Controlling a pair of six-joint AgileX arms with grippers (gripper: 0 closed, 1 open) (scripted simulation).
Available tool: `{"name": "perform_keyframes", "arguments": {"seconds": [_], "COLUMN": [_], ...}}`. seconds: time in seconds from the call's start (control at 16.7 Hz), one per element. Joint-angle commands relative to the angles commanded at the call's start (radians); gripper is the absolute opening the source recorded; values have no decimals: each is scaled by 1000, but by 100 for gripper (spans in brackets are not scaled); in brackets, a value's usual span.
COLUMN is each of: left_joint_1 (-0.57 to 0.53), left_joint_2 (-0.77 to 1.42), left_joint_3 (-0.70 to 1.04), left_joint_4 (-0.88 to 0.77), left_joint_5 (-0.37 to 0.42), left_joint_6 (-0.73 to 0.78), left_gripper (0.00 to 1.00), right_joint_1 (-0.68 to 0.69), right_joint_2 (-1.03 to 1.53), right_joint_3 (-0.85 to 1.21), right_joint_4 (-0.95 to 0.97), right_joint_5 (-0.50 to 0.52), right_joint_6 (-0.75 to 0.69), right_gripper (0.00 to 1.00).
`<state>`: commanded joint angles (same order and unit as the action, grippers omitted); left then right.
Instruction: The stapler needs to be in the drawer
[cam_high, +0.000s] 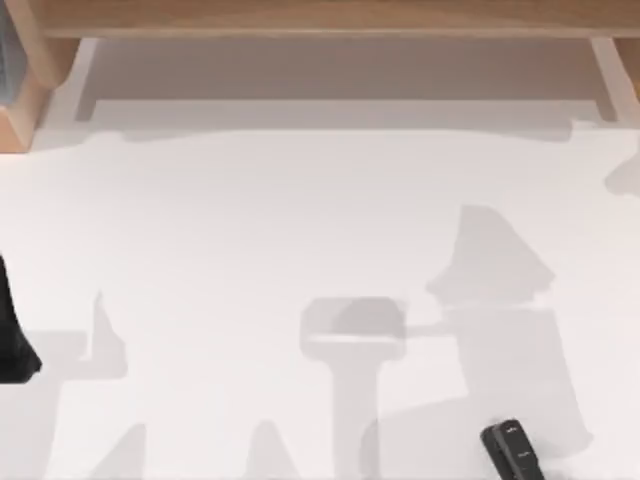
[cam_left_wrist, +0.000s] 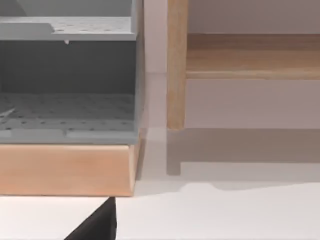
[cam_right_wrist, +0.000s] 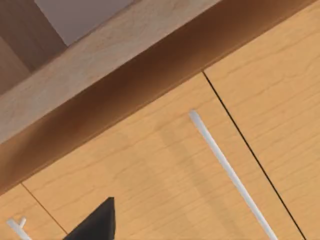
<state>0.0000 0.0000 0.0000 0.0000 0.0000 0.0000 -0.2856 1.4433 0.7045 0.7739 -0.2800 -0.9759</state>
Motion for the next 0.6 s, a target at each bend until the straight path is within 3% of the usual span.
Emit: {"name": "perform_keyframes", "arguments": {"seconds": [0.36,0.6], "left_joint_1": [0,0], "left_joint_2": [0,0], "left_joint_3": [0,0], "left_joint_4": [0,0], "left_joint_5": [0,0], "left_joint_6": [0,0], "left_gripper": [100,100], "right_joint_1": [-110,-160], "right_joint_2": [580,802], "right_joint_3": [259,366], "right_joint_4": [285,402], "right_joint_5": [-100,-135], "right_joint_6": [-380,-538], "right_gripper": [100,100]}}
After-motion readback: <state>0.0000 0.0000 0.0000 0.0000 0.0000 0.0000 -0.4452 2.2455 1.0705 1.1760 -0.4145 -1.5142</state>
